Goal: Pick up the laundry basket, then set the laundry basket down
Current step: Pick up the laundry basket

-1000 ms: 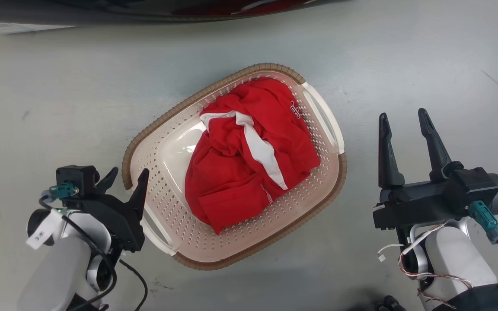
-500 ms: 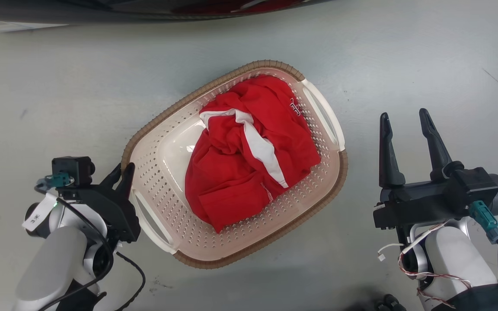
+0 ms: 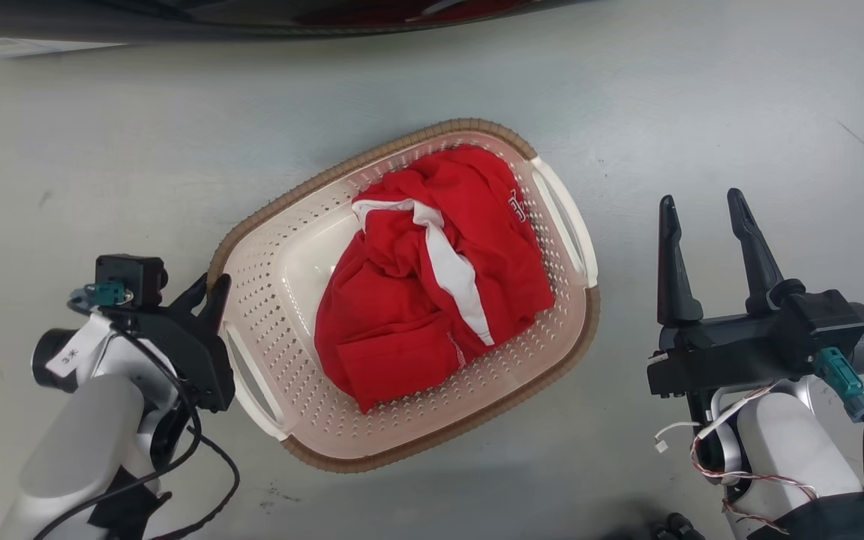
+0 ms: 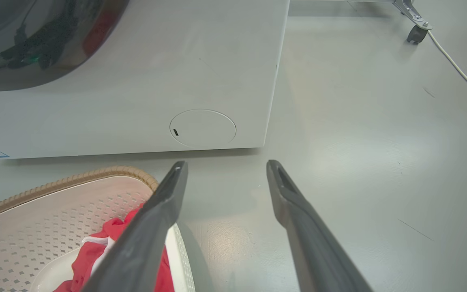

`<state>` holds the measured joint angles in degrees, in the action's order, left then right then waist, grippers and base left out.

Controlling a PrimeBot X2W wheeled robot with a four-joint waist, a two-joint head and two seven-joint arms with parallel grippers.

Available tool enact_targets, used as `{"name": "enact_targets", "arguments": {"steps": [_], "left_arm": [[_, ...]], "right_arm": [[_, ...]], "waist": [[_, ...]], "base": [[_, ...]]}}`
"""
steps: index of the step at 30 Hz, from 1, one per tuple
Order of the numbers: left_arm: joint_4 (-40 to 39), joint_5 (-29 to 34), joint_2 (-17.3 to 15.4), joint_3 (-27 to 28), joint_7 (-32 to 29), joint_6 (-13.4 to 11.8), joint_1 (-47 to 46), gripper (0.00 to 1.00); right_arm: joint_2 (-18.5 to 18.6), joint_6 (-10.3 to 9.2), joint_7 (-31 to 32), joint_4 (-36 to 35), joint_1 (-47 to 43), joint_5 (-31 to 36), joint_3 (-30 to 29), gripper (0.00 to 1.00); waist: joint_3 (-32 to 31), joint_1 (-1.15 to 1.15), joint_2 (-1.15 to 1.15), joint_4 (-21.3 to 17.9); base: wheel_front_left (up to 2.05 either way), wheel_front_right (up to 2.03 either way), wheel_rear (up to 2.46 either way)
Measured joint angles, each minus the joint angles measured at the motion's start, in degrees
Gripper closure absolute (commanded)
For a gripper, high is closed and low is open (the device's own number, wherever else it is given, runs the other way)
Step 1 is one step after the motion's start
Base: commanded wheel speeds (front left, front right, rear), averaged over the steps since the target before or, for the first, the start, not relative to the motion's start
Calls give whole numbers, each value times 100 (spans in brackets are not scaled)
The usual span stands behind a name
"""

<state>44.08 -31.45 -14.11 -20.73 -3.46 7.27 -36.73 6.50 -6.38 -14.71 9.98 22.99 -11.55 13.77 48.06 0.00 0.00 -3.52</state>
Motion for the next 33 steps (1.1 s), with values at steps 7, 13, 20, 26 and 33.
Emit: {"name": "enact_targets", "arguments": {"steps": [7,13,20,26,33], "left_arm": [[104,30,-219,-220,-49,31,-247,100],[14,129,-487,-633,-48,27,-515,100],[-214,194,-762,-1324,-49,23,-766,100],[-296,25,-921,-1727,-52,27,-875,100],[-298,-241,-1059,-2052,-8,27,-1001,100]], "right_arm": [[-23,33,0,13,1,0,-12,0],[-65,34,0,16,2,10,-11,0],[-91,43,0,19,10,16,-9,0],[-112,88,0,30,31,16,-7,0],[-141,92,0,27,35,53,-12,0]], "waist": [[-18,0,0,-25],[-28,0,0,-70],[-24,0,0,-127],[-16,0,0,-178],[-2,0,0,-223]], "base": [[0,0,0],[0,0,0],[0,0,0],[0,0,0],[0,0,0]]}}
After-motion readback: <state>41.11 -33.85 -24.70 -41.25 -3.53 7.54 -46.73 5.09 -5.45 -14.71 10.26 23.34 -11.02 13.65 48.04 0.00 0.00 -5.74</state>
